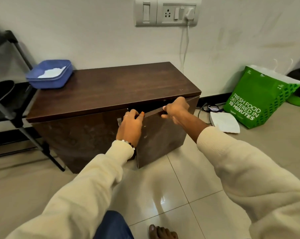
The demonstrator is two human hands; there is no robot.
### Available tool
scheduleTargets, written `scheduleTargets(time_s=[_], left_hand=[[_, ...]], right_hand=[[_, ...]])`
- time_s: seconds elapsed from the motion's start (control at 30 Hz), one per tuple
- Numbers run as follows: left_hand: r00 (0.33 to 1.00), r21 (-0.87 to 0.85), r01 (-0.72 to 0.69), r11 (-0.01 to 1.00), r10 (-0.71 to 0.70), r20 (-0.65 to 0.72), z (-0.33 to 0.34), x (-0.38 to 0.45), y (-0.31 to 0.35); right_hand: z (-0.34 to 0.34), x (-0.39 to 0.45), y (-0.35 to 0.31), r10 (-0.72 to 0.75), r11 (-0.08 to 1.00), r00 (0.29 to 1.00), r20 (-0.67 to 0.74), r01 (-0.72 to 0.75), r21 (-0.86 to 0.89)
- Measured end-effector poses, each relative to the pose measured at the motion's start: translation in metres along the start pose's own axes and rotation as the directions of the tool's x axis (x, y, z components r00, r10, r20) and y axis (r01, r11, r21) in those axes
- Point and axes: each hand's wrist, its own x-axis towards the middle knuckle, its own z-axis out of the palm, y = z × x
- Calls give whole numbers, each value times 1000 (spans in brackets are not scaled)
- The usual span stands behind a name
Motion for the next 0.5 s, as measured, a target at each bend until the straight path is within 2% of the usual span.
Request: scheduleTargets(time_s=[0.07, 0.1, 0.17, 0.23, 0.5], left_hand=[[998, 48, 38, 998, -35, -46, -1, 3, -1], [993, 73, 42, 996, -33, -117, -1, 4, -3], [977, 283, -26, 959, 84, -195, 4, 7, -13], [974, 430, -46, 902, 136, -181, 10, 10, -26], [908, 703, -150, 695, 378, -181, 25, 11, -51]], right_hand=[[3, 4, -2, 21, 999, 1000, -11, -20, 36], [6, 7, -3, 27, 999, 999, -19, -26, 42], [11, 9, -2, 31, 999, 999, -28, -30, 41], [16, 11, -2, 25, 999, 999, -34, -23, 42], [26, 18, -5, 41, 994, 998, -52, -35, 106]])
